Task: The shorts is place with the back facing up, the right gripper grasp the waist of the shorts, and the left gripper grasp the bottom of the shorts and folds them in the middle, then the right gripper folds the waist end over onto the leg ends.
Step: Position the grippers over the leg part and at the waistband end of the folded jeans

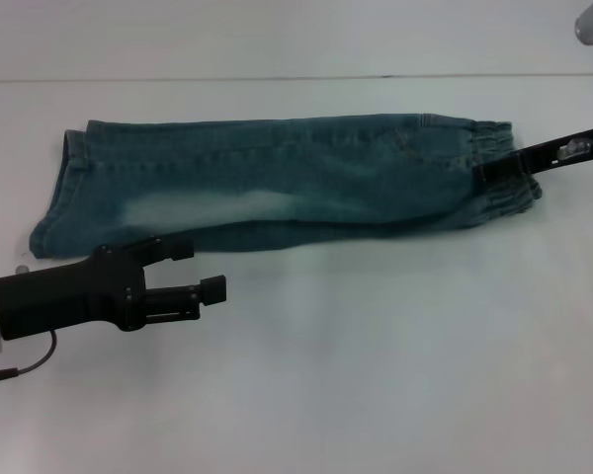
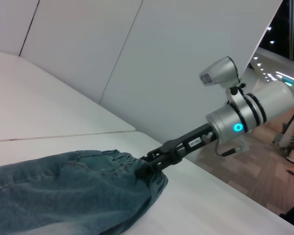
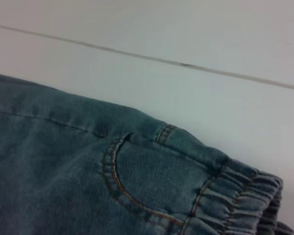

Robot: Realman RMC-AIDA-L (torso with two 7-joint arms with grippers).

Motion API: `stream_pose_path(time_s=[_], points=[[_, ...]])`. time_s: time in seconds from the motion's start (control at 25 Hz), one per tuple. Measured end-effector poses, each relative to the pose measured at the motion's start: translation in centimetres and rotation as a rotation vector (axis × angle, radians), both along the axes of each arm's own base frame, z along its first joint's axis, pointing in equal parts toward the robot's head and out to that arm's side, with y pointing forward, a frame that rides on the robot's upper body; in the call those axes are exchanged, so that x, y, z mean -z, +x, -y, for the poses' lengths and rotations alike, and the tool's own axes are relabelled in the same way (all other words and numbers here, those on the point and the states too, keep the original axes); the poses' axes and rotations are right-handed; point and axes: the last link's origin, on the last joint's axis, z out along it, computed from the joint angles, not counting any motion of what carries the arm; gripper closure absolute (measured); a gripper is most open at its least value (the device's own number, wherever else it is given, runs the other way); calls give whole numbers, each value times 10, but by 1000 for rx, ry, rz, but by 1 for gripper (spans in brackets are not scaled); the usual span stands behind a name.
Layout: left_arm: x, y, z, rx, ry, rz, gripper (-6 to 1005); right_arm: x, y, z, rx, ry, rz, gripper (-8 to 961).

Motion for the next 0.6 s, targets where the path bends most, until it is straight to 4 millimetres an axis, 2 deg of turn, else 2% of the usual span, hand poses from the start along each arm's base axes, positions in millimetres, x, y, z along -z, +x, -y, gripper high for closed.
stream_pose_path(time_s=[0.32,0.6], points=[[3,1,-1,2,-5,-8,48,8,-9,3,-44,-29,-42,16],[5,0,-1,-7,-2,-14,48,0,-14,8,-59,-75,-94,21]])
